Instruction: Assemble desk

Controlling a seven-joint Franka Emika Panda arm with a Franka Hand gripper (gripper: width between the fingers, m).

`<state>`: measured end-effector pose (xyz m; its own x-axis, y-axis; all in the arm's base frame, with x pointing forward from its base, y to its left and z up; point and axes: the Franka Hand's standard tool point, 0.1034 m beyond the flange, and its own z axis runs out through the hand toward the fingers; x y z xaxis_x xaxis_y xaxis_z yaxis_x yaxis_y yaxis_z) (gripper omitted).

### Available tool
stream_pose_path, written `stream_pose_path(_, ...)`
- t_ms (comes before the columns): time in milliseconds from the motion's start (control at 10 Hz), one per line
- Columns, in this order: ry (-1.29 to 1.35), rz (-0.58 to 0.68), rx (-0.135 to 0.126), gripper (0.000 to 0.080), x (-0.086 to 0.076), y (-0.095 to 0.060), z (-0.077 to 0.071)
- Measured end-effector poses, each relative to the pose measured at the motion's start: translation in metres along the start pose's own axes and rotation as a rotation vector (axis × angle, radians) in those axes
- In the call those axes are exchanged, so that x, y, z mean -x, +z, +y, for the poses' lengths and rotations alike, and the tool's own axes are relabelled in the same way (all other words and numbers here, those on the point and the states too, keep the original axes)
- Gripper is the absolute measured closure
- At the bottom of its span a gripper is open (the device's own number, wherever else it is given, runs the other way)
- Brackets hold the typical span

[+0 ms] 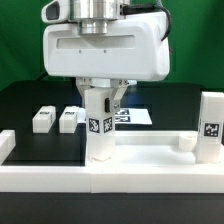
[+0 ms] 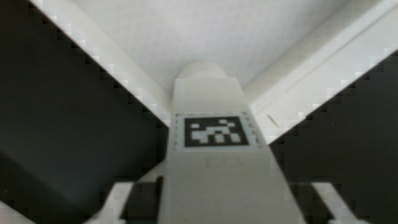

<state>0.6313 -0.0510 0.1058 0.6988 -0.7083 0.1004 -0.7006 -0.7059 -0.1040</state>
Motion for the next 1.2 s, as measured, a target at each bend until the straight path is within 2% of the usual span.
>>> stream_pose_path(300,0.176,-0.006,-0.007,0.0511,-0.0008,0.0001,0.0015)
stream_pose_path(400,0.355,-0.02,-0.019,0.0511,0.0009,0.0003,0.0029)
stream_pose_path(700,0.722,-0.064,-0.03,0.0511,0.0047,0.0007,0.0025)
stream_pose_path(1100,1.038,-0.104,-0.042,0.0511,0.0026,0.0017,0.0024)
stream_pose_path(1200,1.05,-0.105,-0.043,0.0447,0.0031,0.0019,0.0016)
